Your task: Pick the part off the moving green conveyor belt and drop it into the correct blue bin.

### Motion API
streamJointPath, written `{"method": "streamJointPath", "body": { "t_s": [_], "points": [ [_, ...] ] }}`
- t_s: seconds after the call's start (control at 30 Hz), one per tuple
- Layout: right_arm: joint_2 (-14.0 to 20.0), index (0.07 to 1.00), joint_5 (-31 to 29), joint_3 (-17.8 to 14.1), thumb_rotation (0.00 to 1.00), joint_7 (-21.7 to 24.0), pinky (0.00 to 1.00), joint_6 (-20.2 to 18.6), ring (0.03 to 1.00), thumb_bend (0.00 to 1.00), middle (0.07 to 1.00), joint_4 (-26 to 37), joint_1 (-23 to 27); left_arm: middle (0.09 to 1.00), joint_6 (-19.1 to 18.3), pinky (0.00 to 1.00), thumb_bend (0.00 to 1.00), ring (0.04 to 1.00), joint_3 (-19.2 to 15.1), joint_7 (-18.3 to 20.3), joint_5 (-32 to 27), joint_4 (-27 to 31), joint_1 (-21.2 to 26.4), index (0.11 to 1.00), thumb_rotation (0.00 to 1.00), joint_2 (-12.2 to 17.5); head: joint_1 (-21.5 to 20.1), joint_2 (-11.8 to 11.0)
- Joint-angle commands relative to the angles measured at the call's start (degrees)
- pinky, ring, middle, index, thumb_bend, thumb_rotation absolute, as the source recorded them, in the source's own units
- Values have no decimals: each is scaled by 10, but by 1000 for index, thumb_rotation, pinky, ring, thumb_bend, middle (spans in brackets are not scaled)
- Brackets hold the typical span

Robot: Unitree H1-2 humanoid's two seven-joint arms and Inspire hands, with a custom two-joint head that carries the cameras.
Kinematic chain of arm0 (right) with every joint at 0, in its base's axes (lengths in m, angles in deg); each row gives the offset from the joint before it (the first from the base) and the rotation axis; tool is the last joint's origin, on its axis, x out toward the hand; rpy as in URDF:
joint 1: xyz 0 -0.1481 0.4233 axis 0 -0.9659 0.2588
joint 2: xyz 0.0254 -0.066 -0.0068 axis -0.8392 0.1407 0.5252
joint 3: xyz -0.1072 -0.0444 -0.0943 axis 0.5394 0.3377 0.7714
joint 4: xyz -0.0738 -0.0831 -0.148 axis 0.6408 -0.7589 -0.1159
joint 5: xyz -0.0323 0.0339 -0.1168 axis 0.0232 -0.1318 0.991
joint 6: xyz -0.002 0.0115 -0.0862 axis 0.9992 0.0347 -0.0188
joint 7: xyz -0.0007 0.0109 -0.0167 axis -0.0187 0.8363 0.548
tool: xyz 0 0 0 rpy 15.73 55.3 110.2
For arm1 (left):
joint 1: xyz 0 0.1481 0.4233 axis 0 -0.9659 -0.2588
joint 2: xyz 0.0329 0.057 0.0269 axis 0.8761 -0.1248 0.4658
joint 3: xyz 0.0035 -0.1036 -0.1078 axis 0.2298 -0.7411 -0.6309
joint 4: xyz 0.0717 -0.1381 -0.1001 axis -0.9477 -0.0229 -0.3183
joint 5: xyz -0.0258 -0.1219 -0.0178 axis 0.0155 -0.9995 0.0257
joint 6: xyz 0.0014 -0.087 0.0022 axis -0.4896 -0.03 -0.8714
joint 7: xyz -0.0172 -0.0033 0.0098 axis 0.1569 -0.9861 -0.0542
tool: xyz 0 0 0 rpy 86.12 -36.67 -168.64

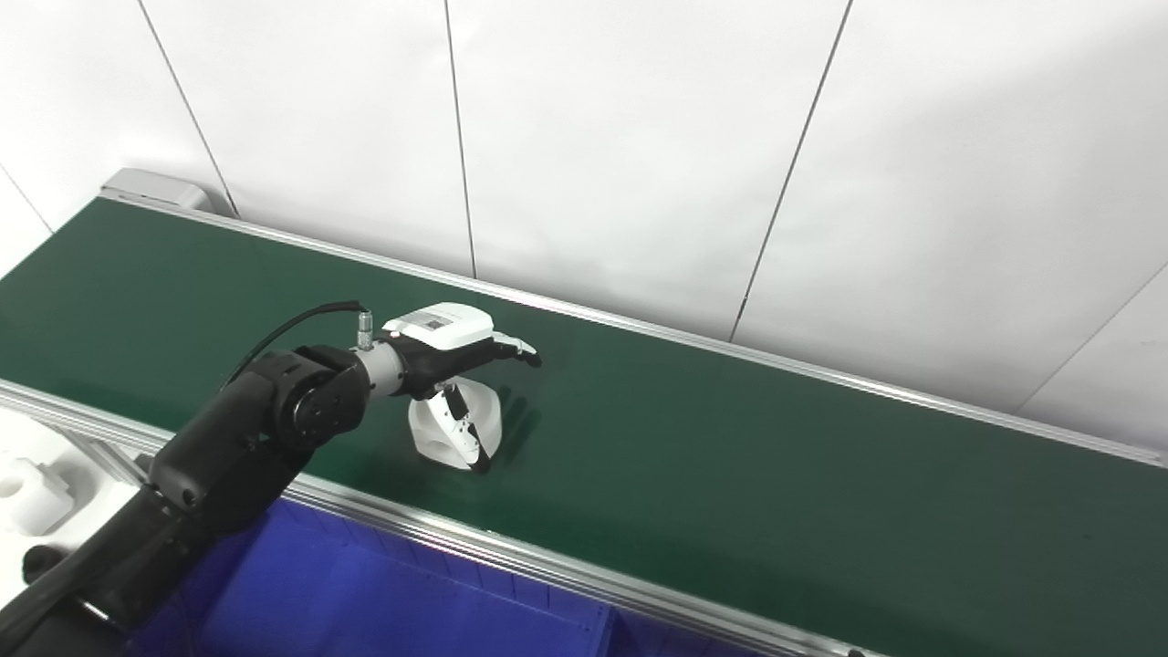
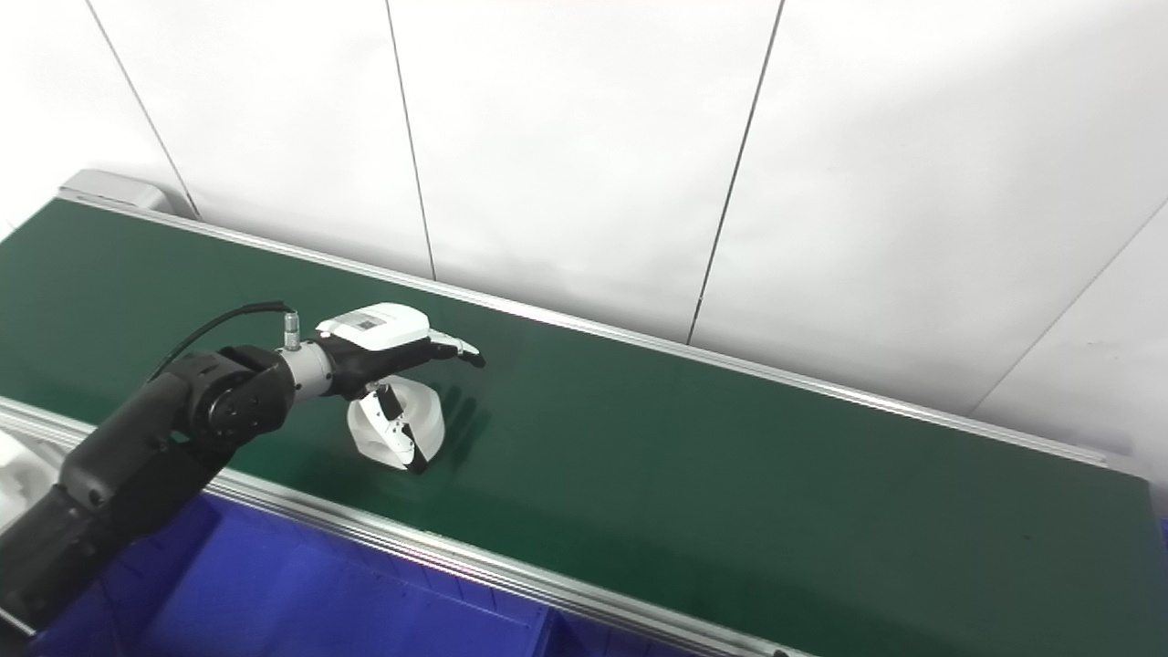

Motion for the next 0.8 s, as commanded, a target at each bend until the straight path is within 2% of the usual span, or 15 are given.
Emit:
{"method": "streamJointPath", "body": {
  "t_s": [0.0, 0.1, 0.17, 0.4, 0.53, 0.6, 0.63, 0.67, 0.77],
  "points": [
    [-1, 1000, -4, 1, 921, 4, 1000, -4, 1000, 949, 1000, 26, -9, 904, 15, 900, 1000, 903, 8, -7, 15, 7, 7, 884, 378, 25, 0, 2],
    [0, 1000, -9, 1, 918, 6, 1000, -7, 1000, 948, 1000, 29, -10, 906, 25, 892, 1000, 906, 29, -9, 47, 11, 6, 900, 400, 41, 0, 3],
    [0, 1000, -10, 1, 918, 6, 1000, -9, 1000, 946, 1000, 31, -11, 900, 40, 893, 1000, 902, 42, -29, 80, 4, 7, 903, 405, 52, 0, 4],
    [2, 1000, -13, 0, 917, 6, 1000, -12, 1000, 945, 1000, 35, -13, 903, 47, 916, 1000, 909, 42, -72, 107, -27, 9, 904, 320, 53, -4, 8],
    [0, 1000, -9, 2, 916, 5, 1000, -17, 1000, 957, 1000, 43, -17, 795, 53, 760, 1000, 784, 46, -100, 107, -41, 6, 787, 237, 39, -8, 12],
    [0, 1000, -9, 2, 918, 5, 1000, -21, 1000, 958, 1000, 46, -18, 664, 65, 639, 1000, 647, 46, -126, 99, -46, 2, 651, 163, 30, -9, 13],
    [0, 1000, -9, 3, 916, 5, 1000, -21, 1000, 951, 1000, 47, -19, 572, 74, 564, 681, 548, 45, -139, 92, -50, -1, 535, 83, 26, -10, 14],
    [-1, 1000, -9, 3, 915, 5, 1000, -21, 1000, 947, 1000, 48, -19, 531, 80, 532, 576, 494, 44, -151, 87, -53, -4, 487, 27, 22, -10, 14],
    [-2, 1000, -12, 4, 908, 5, 1000, -24, 1000, 947, 1000, 51, -21, 512, 82, 503, 535, 466, 35, -169, 65, -55, -12, 469, 5, 8, -10, 16]
  ]
}}
